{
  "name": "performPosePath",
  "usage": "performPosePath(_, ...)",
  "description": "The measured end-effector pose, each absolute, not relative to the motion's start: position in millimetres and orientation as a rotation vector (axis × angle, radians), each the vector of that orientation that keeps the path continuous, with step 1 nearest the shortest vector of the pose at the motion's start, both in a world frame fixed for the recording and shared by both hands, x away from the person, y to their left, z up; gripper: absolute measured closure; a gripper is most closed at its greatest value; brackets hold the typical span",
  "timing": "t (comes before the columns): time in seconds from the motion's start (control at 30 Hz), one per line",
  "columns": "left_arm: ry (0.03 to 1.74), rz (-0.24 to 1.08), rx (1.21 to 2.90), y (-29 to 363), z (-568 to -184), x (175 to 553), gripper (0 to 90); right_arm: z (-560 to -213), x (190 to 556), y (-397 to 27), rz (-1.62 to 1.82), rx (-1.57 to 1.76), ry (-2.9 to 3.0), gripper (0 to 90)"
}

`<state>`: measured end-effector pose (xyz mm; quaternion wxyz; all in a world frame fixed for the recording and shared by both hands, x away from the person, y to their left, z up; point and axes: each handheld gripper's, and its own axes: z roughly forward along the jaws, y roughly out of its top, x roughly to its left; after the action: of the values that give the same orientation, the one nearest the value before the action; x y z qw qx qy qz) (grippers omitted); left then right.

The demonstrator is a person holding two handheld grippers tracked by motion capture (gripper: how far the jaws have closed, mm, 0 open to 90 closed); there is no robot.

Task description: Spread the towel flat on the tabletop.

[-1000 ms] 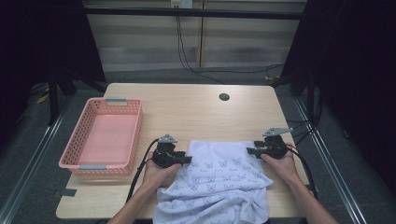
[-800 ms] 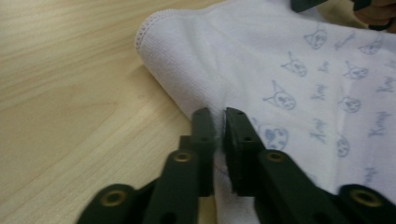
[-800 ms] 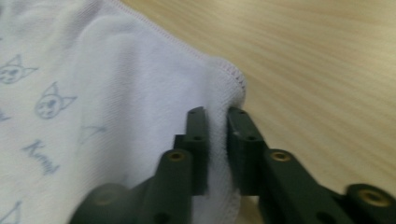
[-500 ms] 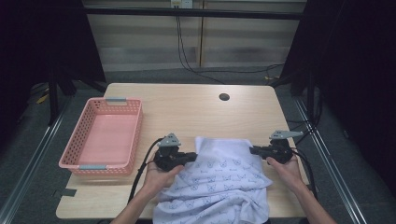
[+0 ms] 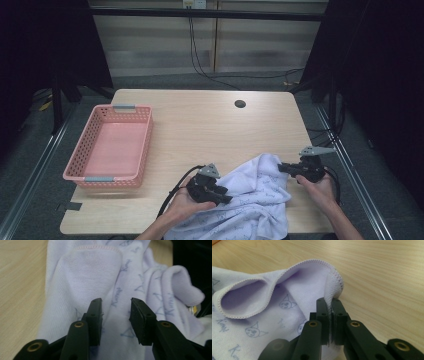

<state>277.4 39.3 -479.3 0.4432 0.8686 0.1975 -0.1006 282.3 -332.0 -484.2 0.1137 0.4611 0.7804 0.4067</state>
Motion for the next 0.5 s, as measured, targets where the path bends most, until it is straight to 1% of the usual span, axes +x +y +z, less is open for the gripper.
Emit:
performPosePath(0.07, 0.509, -0.224, 2.087, 47.6, -470.3, 284.4, 63.8, -483.8, 283.1, -332.6, 1.216, 1.346, 2.284, 87.3)
performPosePath(0.2, 0.531, -0.193, 2.041, 47.8, -461.0, 309.1, 70.6, -481.3, 286.9, -331.1, 1.247, 1.342, 2.27, 87.3)
performPosePath(0.27, 0.557, -0.19, 2.044, 41.3, -464.2, 322.4, 69.7, -481.9, 289.4, -330.3, 1.262, 1.34, 2.27, 87.3)
performPosePath(0.3, 0.578, -0.202, 2.056, 36.1, -468.8, 329.4, 67.5, -482.1, 290.2, -330.0, 1.263, 1.343, 2.273, 87.3)
performPosePath(0.37, 0.588, -0.18, 2.098, 25.7, -480.6, 338.4, 64.6, -482.8, 291.4, -329.2, 1.265, 1.342, 2.279, 87.2)
performPosePath(0.43, 0.594, -0.21, 2.11, 16.8, -492.3, 341.4, 63.6, -483.1, 291.5, -328.7, 1.269, 1.338, 2.28, 87.2)
performPosePath(0.5, 0.569, -0.181, 2.17, 8.3, -499.4, 336.7, 61.9, -482.7, 290.7, -329.1, 1.275, 1.334, 2.28, 87.1)
